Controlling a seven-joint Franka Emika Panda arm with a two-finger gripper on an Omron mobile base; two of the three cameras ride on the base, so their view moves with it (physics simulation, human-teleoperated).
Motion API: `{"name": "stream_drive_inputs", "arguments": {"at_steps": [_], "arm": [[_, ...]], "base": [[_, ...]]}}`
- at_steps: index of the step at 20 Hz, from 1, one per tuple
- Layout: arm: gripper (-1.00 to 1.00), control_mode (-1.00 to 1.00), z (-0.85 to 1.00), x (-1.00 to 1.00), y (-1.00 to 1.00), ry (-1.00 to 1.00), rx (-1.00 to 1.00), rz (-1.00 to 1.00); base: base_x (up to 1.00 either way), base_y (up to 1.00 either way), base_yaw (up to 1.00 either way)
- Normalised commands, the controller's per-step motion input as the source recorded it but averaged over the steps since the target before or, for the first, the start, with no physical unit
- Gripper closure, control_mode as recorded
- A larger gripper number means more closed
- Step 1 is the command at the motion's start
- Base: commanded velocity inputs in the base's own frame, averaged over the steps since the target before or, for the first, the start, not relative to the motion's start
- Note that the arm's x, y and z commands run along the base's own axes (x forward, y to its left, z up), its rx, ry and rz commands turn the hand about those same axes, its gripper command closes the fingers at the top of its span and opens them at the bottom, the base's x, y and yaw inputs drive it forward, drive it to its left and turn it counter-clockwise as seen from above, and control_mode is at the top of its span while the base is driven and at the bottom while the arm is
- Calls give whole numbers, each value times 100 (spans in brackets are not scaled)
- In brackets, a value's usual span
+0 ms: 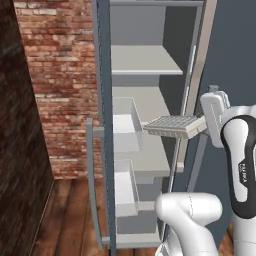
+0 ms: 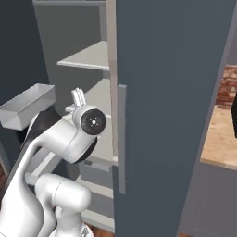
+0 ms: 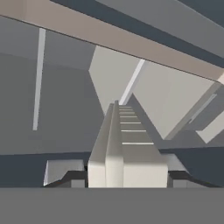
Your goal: The ice cube tray has been filled with water. Take the tray and place it in the freezer to make ice. Close the freezer door after placing the tray.
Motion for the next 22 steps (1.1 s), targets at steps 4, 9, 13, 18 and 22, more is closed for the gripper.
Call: {"name": "stream_drive_inputs", "arguments": {"at_steps": [4, 9, 13, 18, 22], "arm": [[100, 100, 0, 0, 0, 0, 0, 0], [100, -100, 0, 2, 14, -12, -1, -7], [100, -100, 9, 0, 30, -32, -3, -14], [100, -100, 22, 0, 12, -36, -1, -13], [100, -100, 33, 0, 10, -28, 0, -11]], "base": [[23, 31, -21], [11, 21, -12], [0, 0, 0], [0, 0, 0], [0, 0, 0]]}}
